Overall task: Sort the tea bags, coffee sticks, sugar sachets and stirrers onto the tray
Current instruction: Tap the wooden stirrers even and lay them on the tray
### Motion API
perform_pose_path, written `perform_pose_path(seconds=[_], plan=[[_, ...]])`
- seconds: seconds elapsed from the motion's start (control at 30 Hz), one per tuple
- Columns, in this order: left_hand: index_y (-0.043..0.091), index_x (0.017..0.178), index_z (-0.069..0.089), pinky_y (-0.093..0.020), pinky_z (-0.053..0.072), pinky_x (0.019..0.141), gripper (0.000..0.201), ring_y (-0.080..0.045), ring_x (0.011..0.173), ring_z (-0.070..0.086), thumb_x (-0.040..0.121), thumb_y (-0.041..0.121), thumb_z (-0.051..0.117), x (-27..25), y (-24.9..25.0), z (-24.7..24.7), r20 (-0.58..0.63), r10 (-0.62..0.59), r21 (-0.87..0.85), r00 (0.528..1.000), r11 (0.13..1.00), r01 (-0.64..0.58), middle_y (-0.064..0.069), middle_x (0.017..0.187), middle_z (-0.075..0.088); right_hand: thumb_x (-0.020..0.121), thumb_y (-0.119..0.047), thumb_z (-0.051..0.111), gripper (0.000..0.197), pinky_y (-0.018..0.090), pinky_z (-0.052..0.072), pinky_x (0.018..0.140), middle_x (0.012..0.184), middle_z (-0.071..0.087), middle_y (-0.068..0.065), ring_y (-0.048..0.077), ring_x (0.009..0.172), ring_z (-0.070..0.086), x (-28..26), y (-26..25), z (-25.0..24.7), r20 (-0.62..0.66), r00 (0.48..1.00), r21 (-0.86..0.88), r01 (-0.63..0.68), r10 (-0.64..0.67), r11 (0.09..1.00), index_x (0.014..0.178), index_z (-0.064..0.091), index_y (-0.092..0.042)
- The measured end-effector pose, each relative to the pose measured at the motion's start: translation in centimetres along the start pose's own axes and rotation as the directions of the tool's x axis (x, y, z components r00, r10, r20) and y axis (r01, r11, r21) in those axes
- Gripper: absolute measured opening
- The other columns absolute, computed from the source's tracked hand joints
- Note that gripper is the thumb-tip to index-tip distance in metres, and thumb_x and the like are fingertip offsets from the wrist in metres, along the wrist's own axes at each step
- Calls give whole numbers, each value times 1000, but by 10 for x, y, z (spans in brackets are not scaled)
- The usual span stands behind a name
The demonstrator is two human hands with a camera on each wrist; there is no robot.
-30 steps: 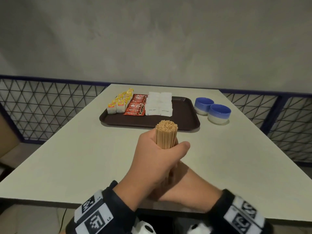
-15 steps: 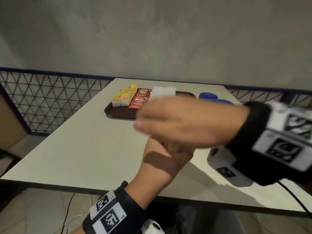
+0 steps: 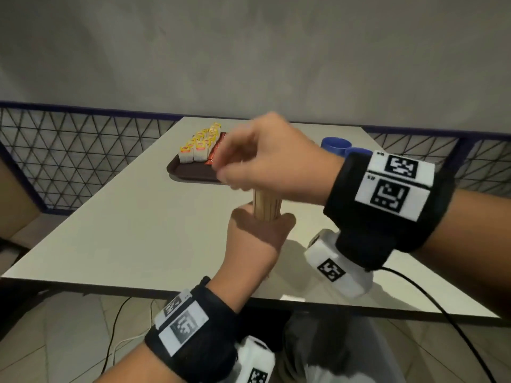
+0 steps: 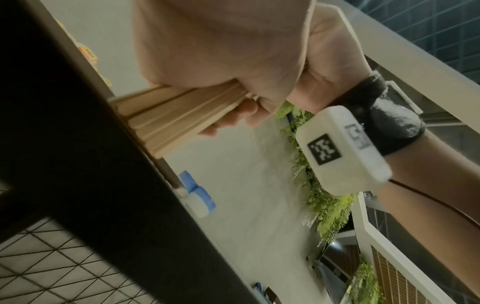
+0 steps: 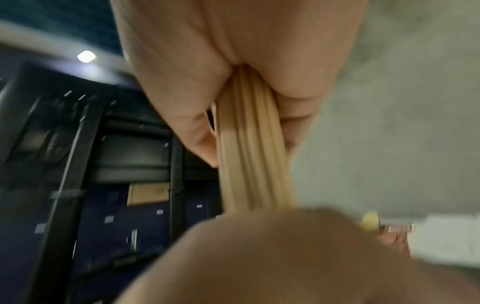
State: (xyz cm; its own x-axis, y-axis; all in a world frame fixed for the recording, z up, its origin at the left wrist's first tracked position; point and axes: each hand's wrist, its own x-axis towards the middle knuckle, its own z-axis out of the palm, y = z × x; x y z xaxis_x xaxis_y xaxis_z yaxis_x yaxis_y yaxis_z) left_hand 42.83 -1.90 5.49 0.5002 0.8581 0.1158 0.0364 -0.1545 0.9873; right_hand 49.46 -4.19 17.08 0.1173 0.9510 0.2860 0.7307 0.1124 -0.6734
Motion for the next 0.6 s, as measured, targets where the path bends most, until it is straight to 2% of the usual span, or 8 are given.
perform_pose_path(seconds=[0.07,0.13,0.2,0.27,0.37,0.47,0.53,0.6], plan=[[3,60,48,-29,32,50,30,-17,49,38,82,5,69,6,15,-2,-66,82,-48,994,995,-86,-9,52,44,82,2,76,21,35,54,66,73,68,9,22,61,65,1,-3,1,-127,987,495,-19,94,868,102,69,-1],[15,60,47,-24,38,49,37,-13,43,43,87,-2,65,14,28,-2,-114,150,-63,982,985,-158,6,46,47,79,4,79,33,33,54,65,70,66,6,25,61,63,1,-4,1,-120,984,684,-17,135,729,107,63,-3],[24,66,47,-20,42,52,42,-2,41,50,92,-5,61,17,36,-1,-100,192,-2,976,981,-193,10,46,49,74,9,81,32,30,51,57,63,59,6,24,57,56,-1,-4,1,-87,991,696,-12,101,718,95,61,-4],[23,62,47,-28,41,55,42,-8,46,53,89,-4,65,14,34,-1,-36,240,91,970,967,-236,9,47,50,72,11,82,35,35,45,57,55,50,6,20,48,47,-3,2,3,-103,987,662,-25,124,749,74,53,-9],[15,66,58,-37,46,57,25,-31,59,63,80,10,77,10,25,-1,46,224,136,974,964,-228,-8,57,62,73,14,78,43,34,38,55,52,42,5,18,42,41,-5,13,4,-180,965,660,-27,193,751,65,44,-12],[9,78,68,-32,45,56,16,-28,61,63,76,17,83,13,19,-1,110,108,59,988,992,-115,-23,71,68,75,19,71,42,32,37,54,50,40,5,18,39,40,-3,16,0,-253,946,683,28,201,730,64,44,-11],[23,65,70,-30,44,56,18,-22,58,59,76,19,84,18,19,-3,141,64,57,988,996,-72,-12,60,63,76,18,69,41,31,36,54,49,39,5,18,40,38,-1,14,-5,-276,939,706,54,204,706,64,44,-12],[15,64,64,-32,42,55,24,-21,55,53,76,19,84,23,21,-3,168,53,54,984,997,-63,-5,58,55,78,16,67,38,30,35,53,50,39,6,18,42,36,0,14,-12,-278,934,744,64,222,666,64,44,-11]])
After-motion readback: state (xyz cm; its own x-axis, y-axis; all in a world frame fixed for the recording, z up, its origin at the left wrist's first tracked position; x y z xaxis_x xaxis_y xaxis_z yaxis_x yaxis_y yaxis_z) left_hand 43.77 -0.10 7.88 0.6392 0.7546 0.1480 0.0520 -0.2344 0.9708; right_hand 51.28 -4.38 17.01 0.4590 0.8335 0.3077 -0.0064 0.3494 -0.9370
